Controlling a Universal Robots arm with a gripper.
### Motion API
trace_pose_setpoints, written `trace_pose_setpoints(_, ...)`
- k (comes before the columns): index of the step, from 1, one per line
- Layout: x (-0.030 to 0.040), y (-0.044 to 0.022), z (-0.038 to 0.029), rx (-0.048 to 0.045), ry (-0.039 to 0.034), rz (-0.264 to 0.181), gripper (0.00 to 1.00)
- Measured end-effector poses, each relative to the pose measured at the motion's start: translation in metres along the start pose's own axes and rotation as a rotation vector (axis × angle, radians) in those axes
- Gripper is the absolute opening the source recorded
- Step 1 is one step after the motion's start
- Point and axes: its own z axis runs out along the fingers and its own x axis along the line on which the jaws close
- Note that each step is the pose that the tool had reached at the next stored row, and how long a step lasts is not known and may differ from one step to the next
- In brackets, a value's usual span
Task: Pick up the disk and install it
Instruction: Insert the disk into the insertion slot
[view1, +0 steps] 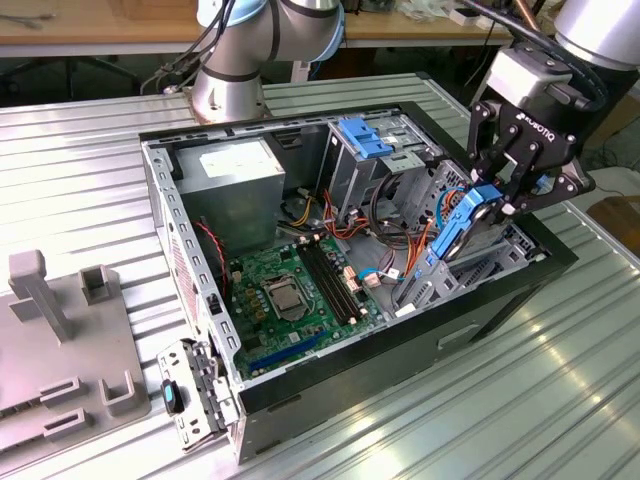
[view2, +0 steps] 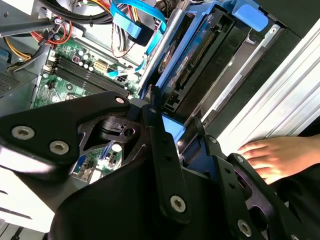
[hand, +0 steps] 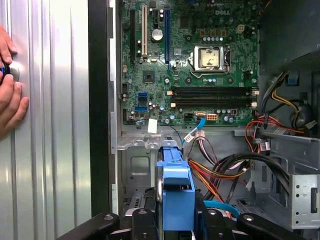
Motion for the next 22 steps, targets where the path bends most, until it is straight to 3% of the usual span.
trace_pose_setpoints(22, 0.0001, 0.0006, 0.0209, 0.0000, 0.0000, 0.000, 0.37)
